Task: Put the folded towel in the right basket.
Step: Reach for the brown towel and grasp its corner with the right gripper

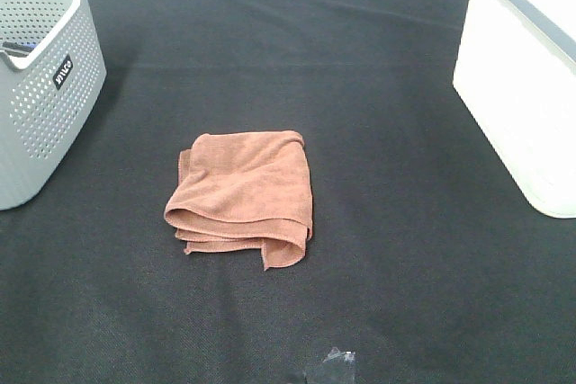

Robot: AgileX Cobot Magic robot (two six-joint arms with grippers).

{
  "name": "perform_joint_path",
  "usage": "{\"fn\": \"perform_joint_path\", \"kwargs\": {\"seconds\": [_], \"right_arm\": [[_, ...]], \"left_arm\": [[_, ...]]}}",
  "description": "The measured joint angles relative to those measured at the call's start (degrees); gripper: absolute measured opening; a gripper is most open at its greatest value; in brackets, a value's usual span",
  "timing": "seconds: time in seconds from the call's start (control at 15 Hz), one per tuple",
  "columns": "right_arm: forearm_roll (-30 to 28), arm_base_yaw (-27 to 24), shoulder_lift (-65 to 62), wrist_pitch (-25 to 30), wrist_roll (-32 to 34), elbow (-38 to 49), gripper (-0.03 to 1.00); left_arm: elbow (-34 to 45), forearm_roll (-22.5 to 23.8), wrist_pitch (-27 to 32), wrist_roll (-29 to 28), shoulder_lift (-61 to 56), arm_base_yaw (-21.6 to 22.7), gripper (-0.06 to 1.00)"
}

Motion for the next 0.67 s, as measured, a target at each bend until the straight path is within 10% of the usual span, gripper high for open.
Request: {"fn": "perform_joint_path", "kwargs": {"seconds": [0.67], "right_arm": [[0.0,0.0,0.0,0.0,0.0,0.0,0.97]], "left_arm": [[0.0,-0.06,0.0,-2.86,0.0,0.0,0.99]]}}
